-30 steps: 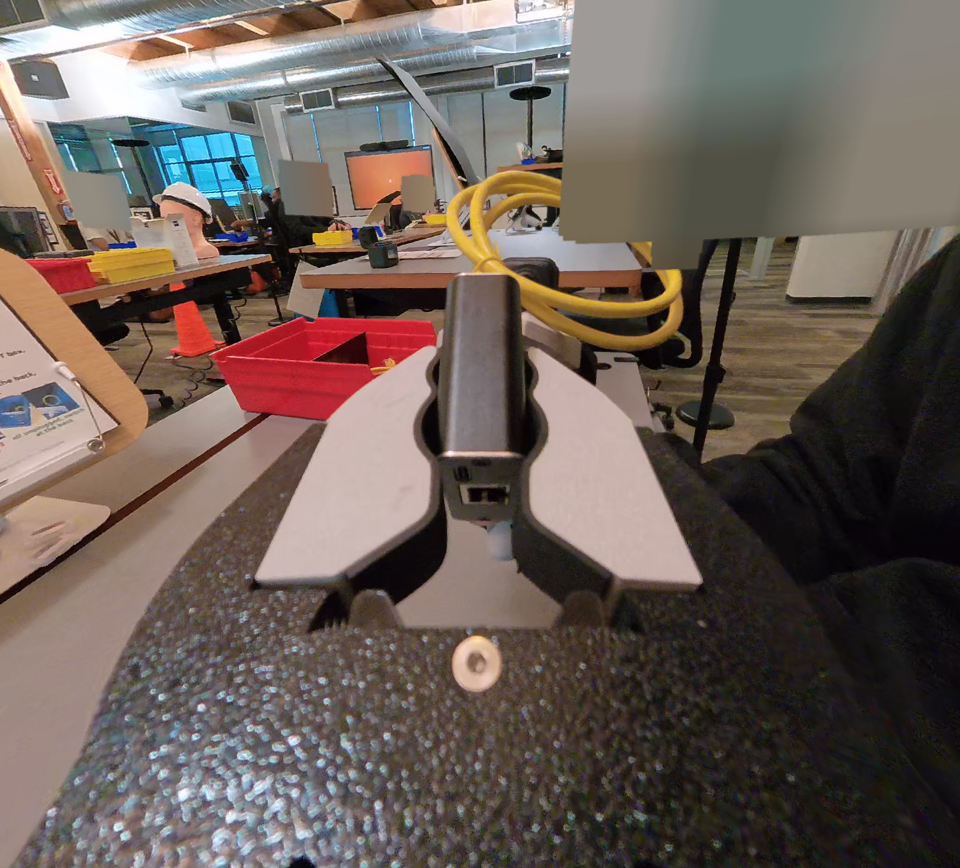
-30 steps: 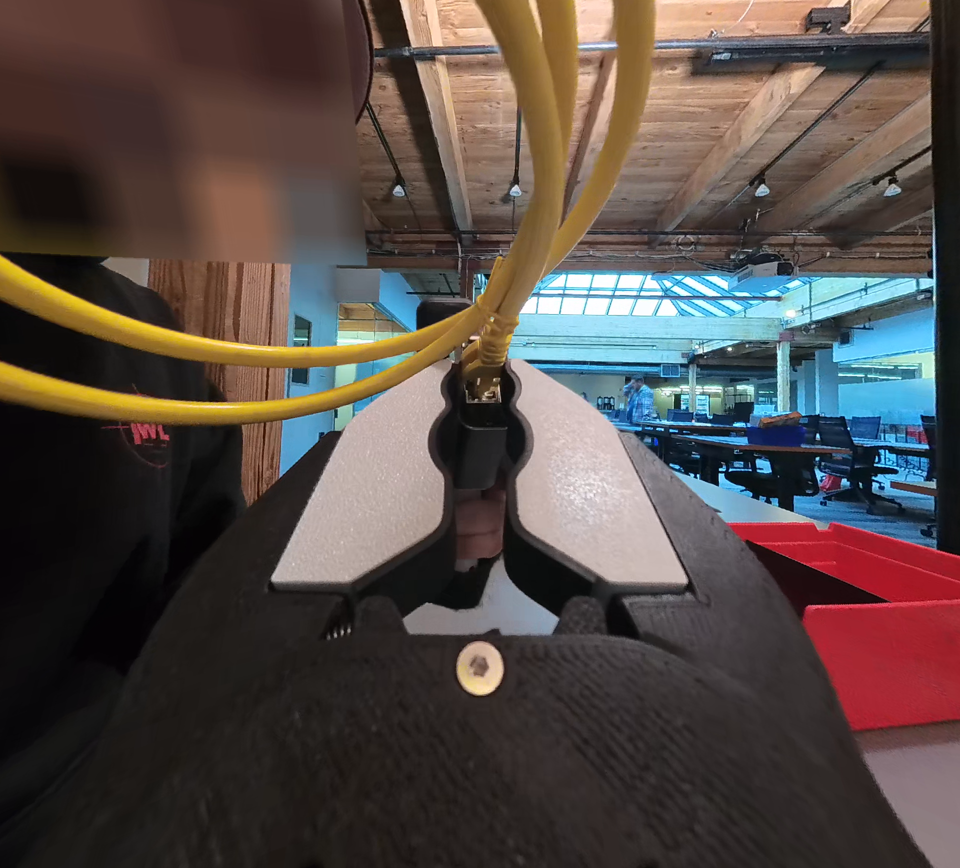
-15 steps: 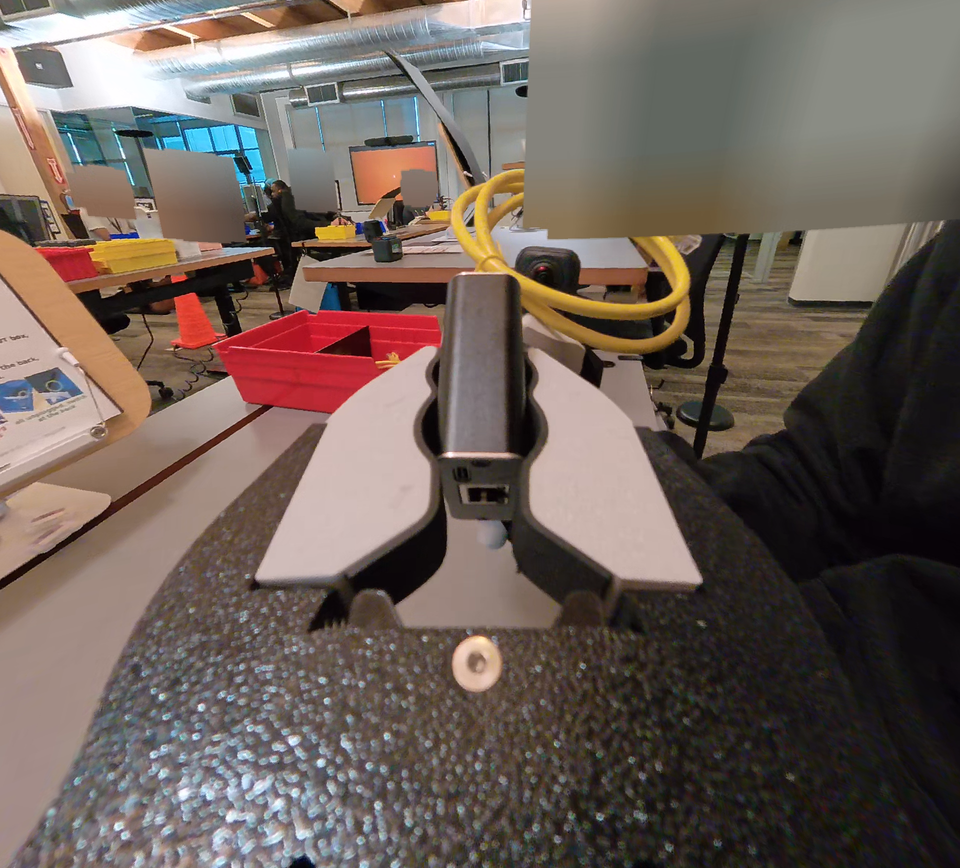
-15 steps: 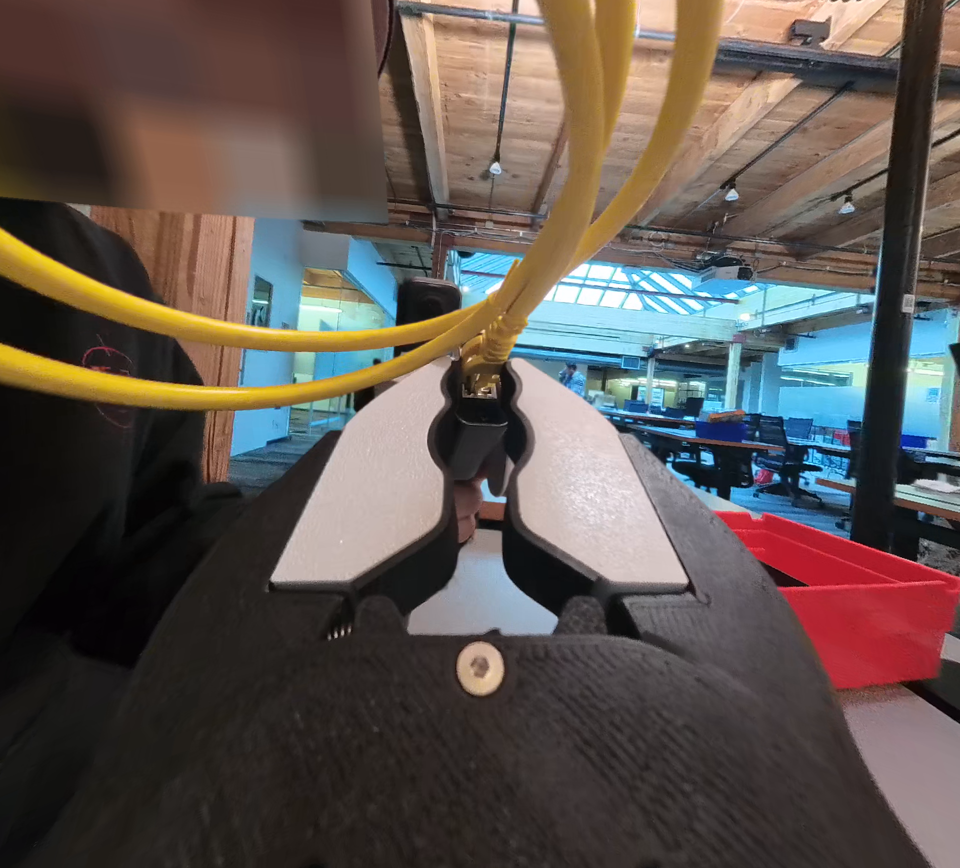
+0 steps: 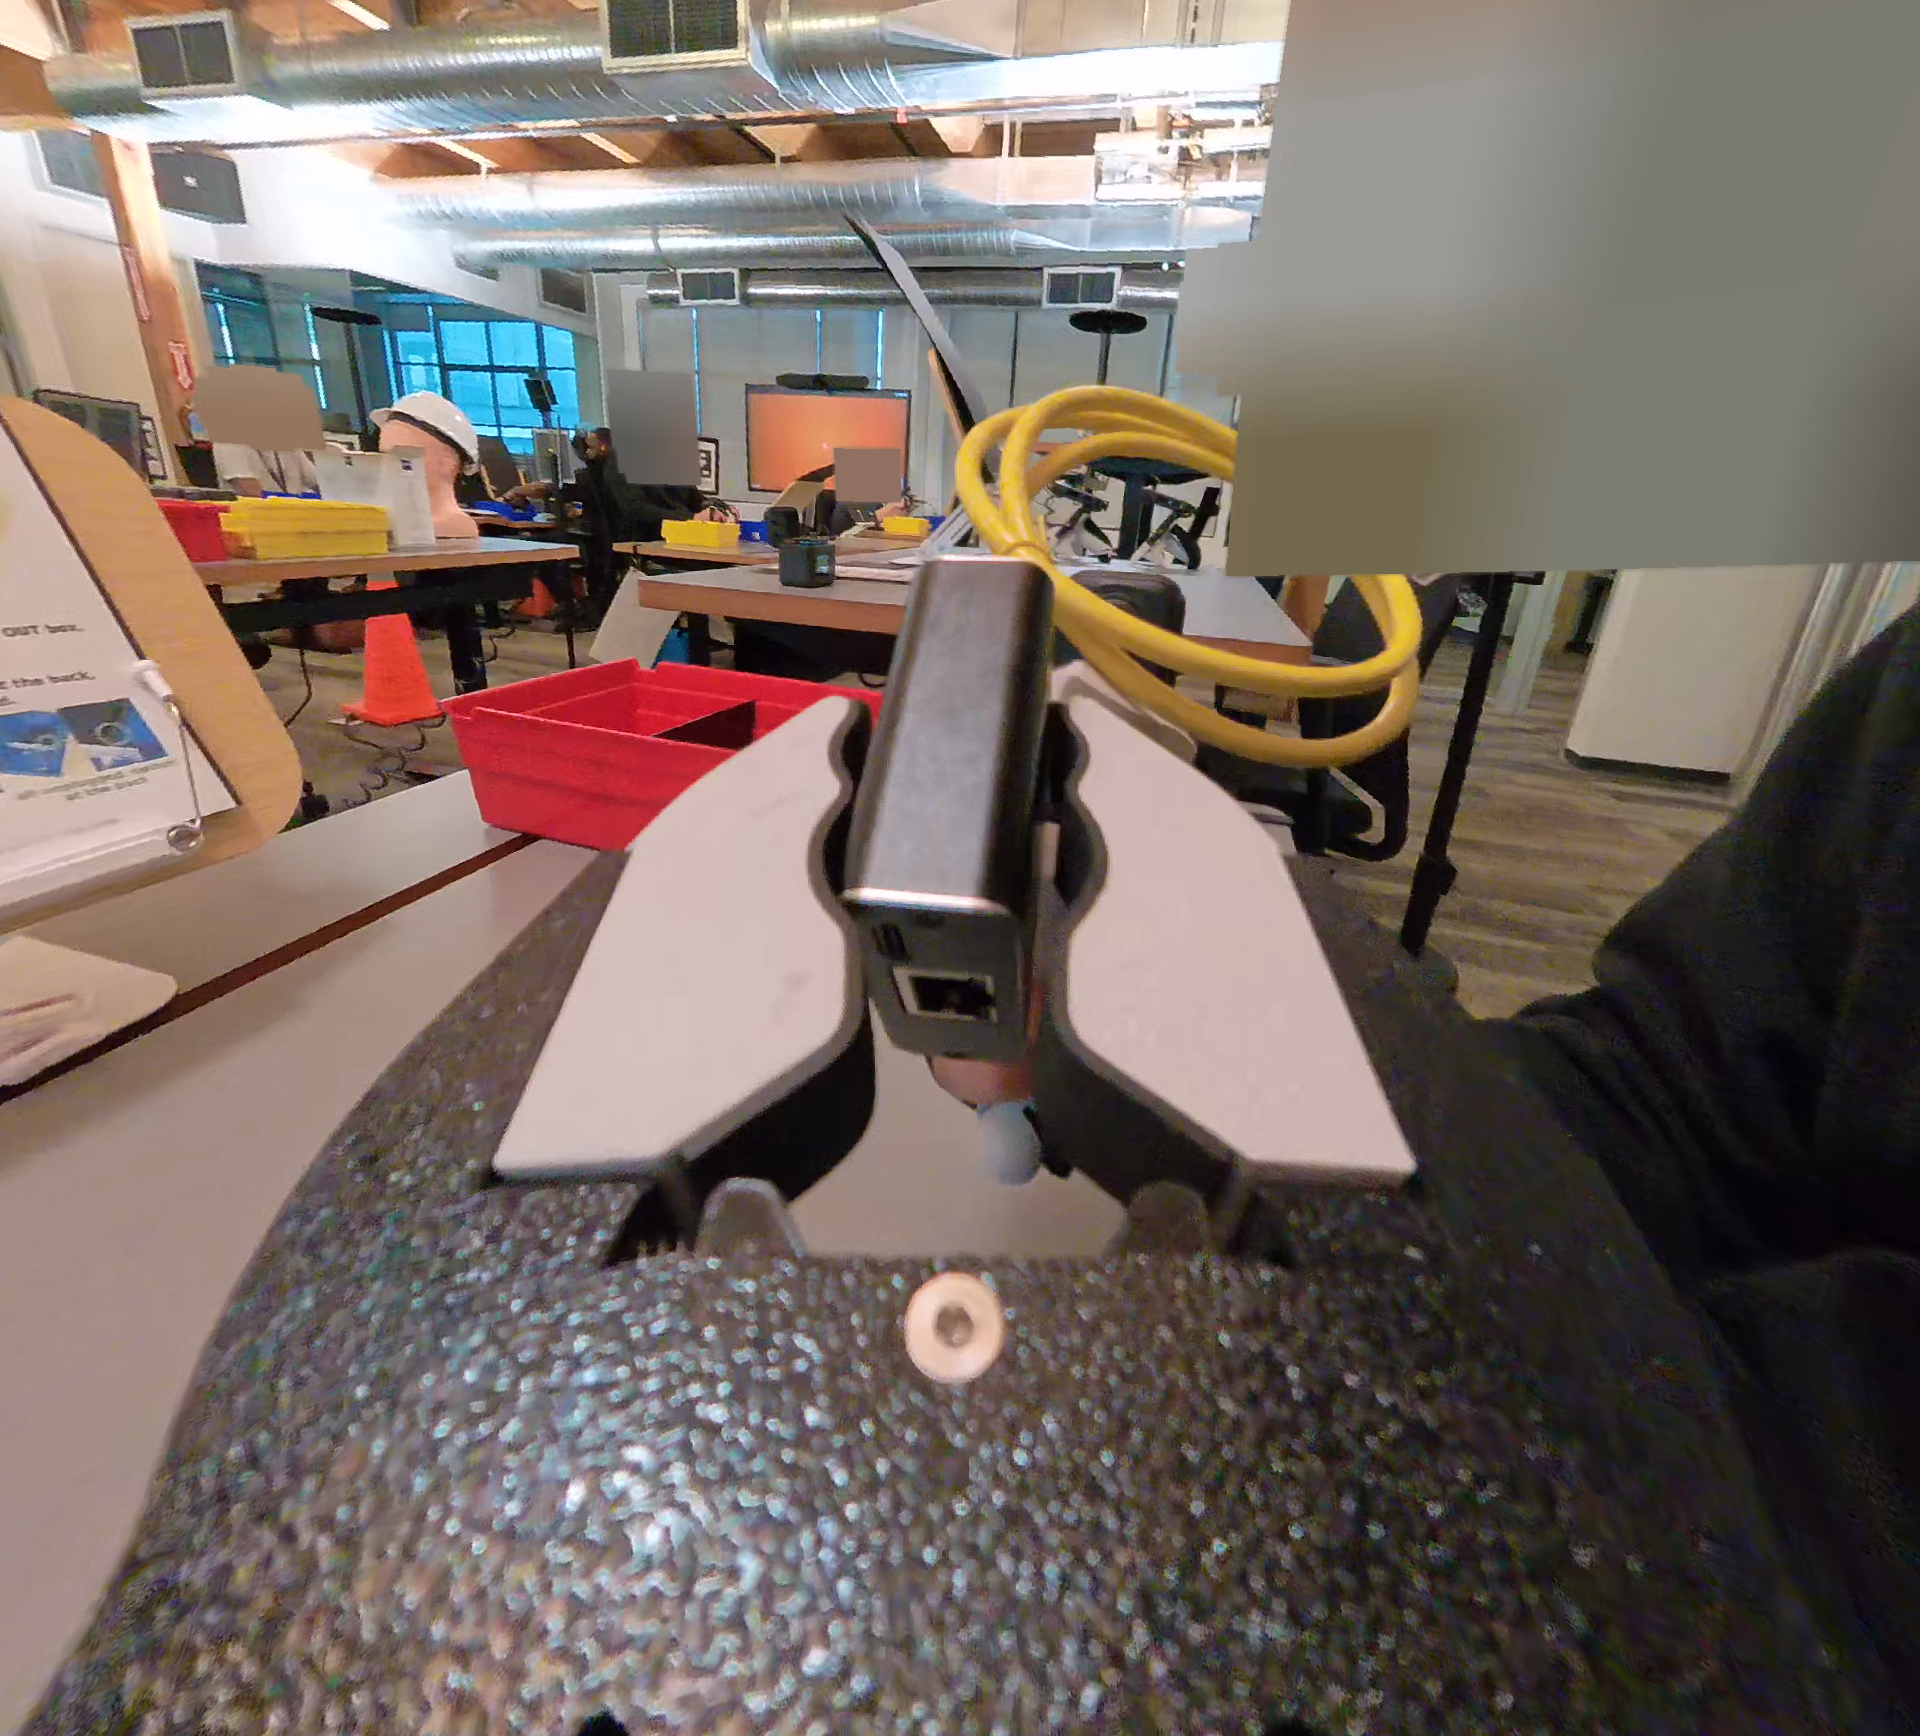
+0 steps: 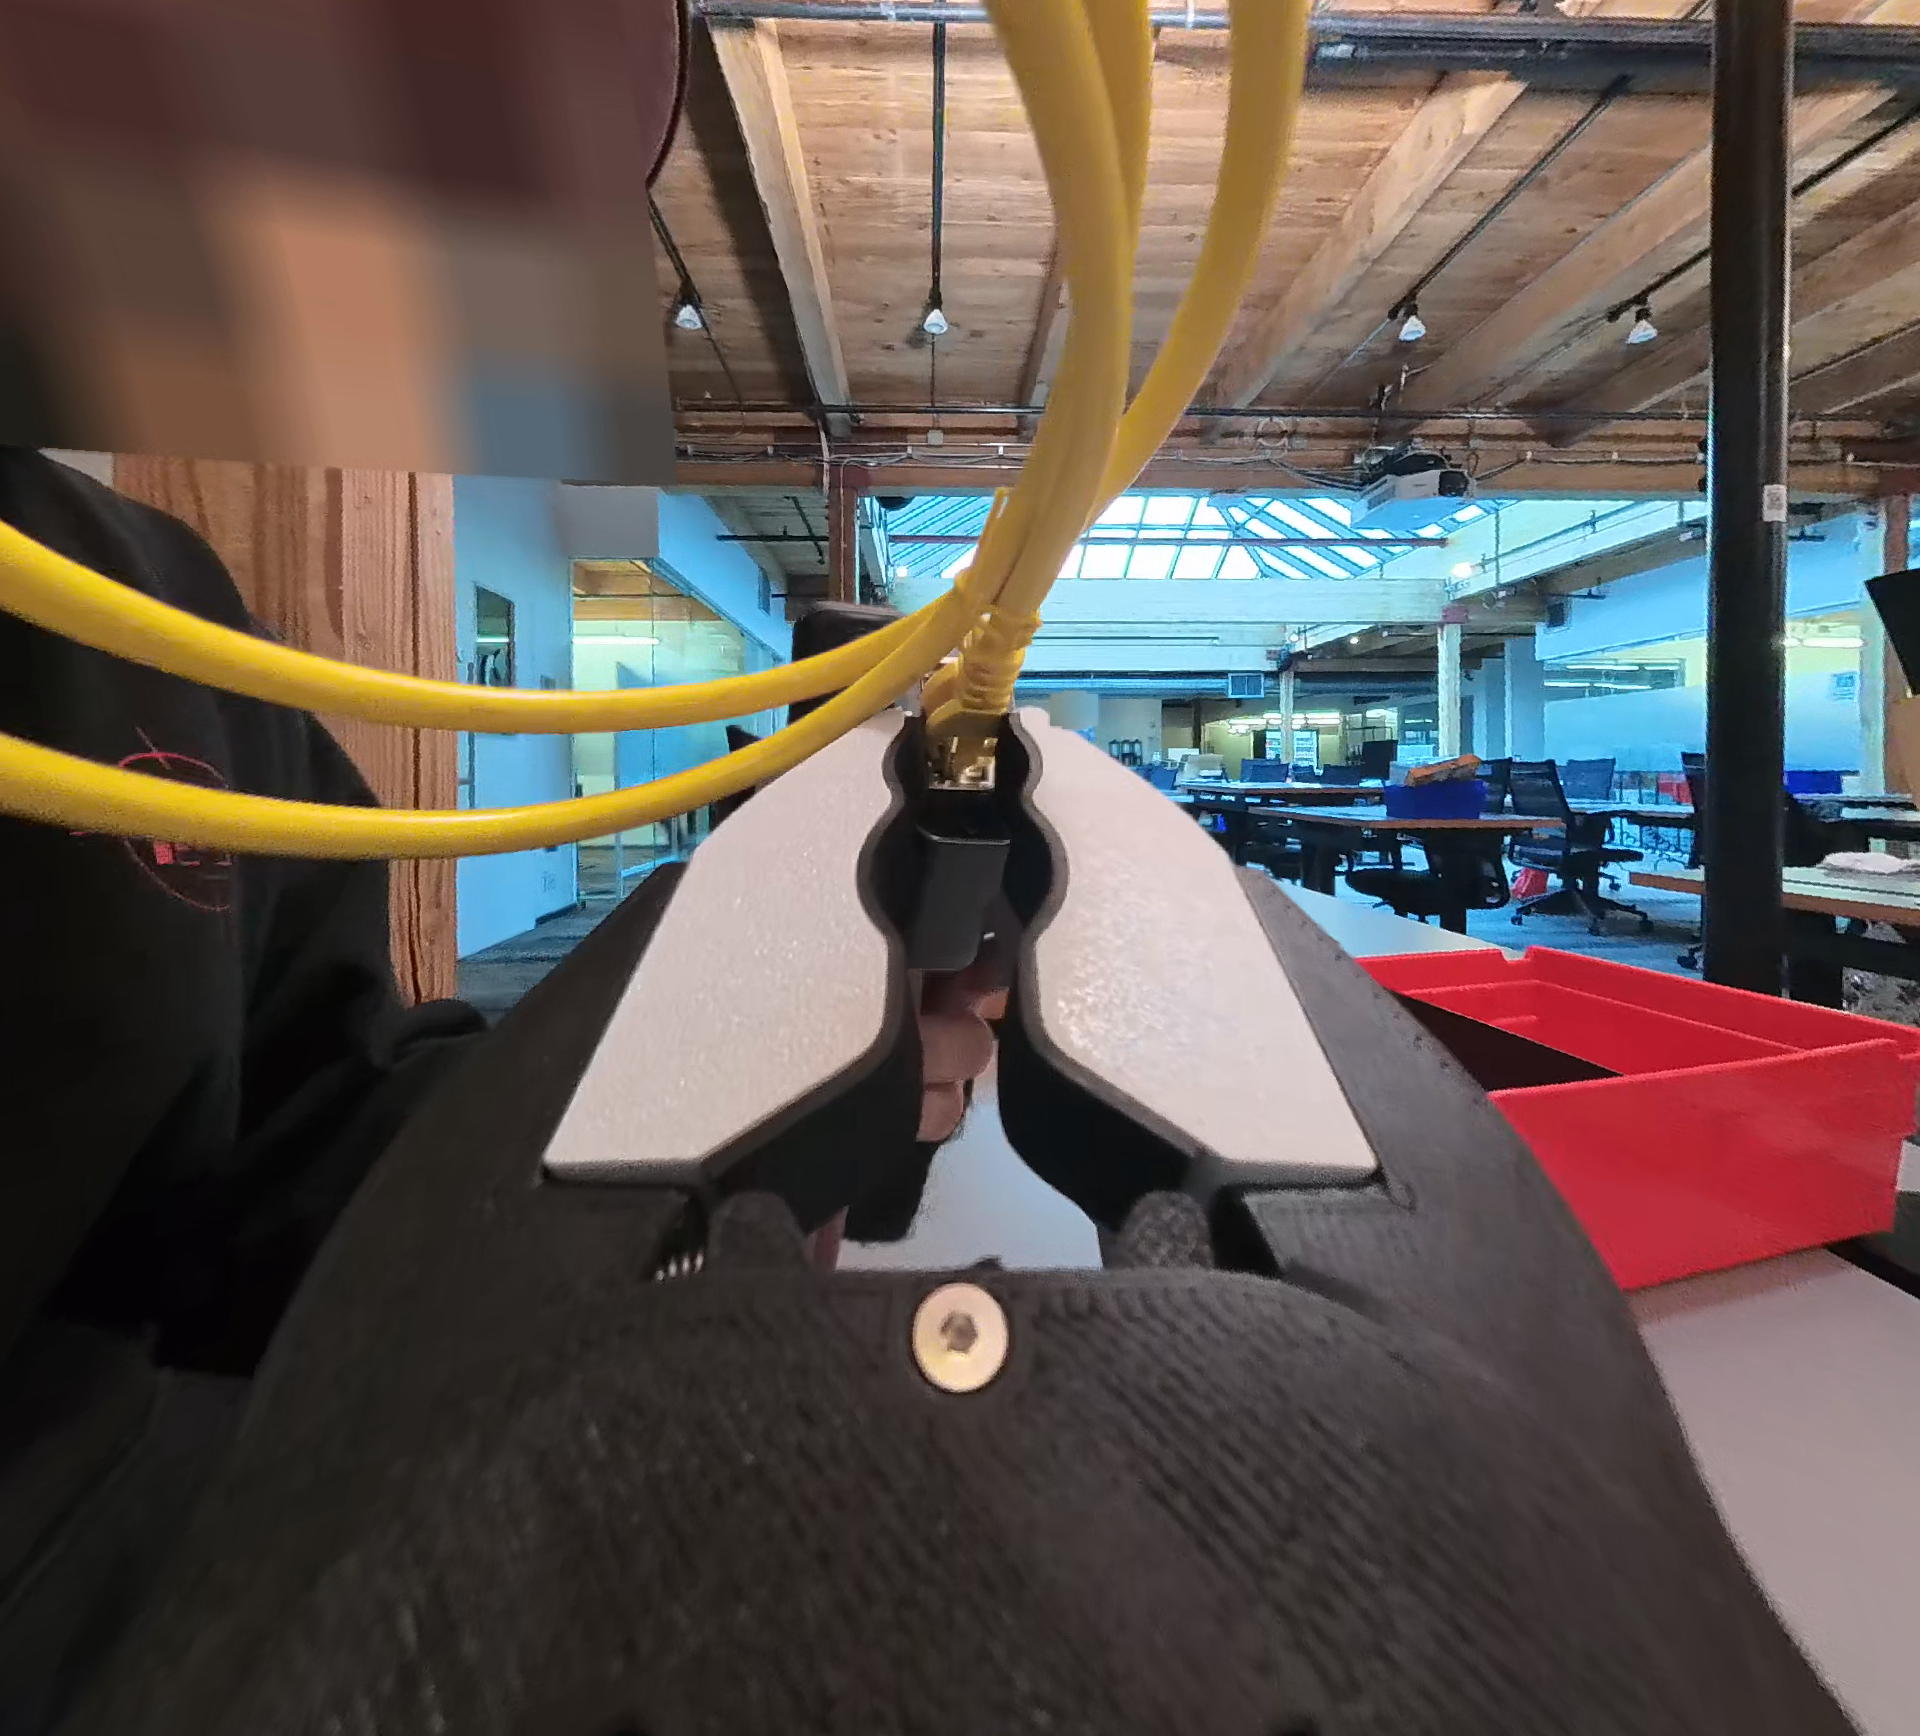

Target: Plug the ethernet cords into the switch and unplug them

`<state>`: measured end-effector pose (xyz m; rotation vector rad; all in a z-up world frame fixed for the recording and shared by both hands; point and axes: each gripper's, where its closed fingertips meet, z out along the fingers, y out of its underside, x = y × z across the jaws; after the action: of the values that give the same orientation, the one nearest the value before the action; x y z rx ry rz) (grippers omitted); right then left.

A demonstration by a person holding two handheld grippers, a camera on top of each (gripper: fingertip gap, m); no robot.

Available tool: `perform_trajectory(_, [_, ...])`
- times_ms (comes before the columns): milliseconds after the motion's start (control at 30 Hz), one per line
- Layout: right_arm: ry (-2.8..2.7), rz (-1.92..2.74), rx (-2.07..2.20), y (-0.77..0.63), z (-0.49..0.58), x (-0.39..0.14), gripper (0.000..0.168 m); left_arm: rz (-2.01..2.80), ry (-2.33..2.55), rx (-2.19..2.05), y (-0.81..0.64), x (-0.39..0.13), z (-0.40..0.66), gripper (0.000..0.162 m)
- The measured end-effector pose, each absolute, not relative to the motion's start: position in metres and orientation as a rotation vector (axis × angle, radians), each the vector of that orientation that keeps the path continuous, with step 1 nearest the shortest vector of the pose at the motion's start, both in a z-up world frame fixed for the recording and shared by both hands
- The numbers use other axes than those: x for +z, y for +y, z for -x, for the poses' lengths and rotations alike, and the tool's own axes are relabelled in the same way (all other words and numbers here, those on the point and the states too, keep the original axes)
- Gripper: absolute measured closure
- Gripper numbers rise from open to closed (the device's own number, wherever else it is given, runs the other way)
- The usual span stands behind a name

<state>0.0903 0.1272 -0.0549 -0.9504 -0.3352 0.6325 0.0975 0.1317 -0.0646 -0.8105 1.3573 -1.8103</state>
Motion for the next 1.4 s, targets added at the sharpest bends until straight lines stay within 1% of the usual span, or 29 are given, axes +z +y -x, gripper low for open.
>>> perform_trajectory(67, [-0.332, 0.944, 0.644, 0.126, -0.091, -0.056, 0.154, 0.803, 1.357, -1.824, 0.129, -0.064, -0.097, 0.134])
perform_trajectory(133, [-0.327, 0.948, 0.644, 0.125, -0.091, -0.056, 0.153, 0.799, 1.388, -1.836, 0.128, -0.066, -0.096, 0.135])
perform_trajectory(267, [-0.350, 0.969, 0.588, 0.125, -0.090, -0.057, 0.153, 0.802, 1.432, -1.828, 0.126, -0.068, -0.094, 0.135])
perform_trajectory(433, [-0.376, 1.007, 0.503, 0.126, -0.091, -0.057, 0.152, 0.862, 1.434, -1.970, 0.124, -0.071, -0.095, 0.136])
perform_trajectory(733, [-0.383, 1.038, 0.430, 0.125, -0.094, -0.057, 0.152, 0.911, 1.405, -2.077, 0.122, -0.072, -0.098, 0.136])
perform_trajectory(833, [-0.366, 1.053, 0.407, 0.129, -0.097, -0.058, 0.152, 0.970, 1.350, -2.197, 0.124, -0.073, -0.100, 0.136])
perform_trajectory(1033, [-0.330, 1.064, 0.469, 0.132, -0.102, -0.065, 0.152, 0.949, 1.401, -2.005, 0.130, -0.080, -0.105, 0.135])
perform_trajectory(1133, [-0.311, 1.045, 0.523, 0.134, -0.100, -0.066, 0.153, 0.952, 1.390, -2.057, 0.132, -0.079, -0.103, 0.136])
perform_trajectory(1267, [-0.302, 1.042, 0.533, 0.134, -0.099, -0.063, 0.153, 0.969, 1.332, -2.245, 0.130, -0.078, -0.102, 0.136])
perform_trajectory(1400, [-0.271, 1.065, 0.558, 0.137, -0.103, -0.071, 0.153, 0.960, 1.383, -2.085, 0.134, -0.085, -0.106, 0.135])
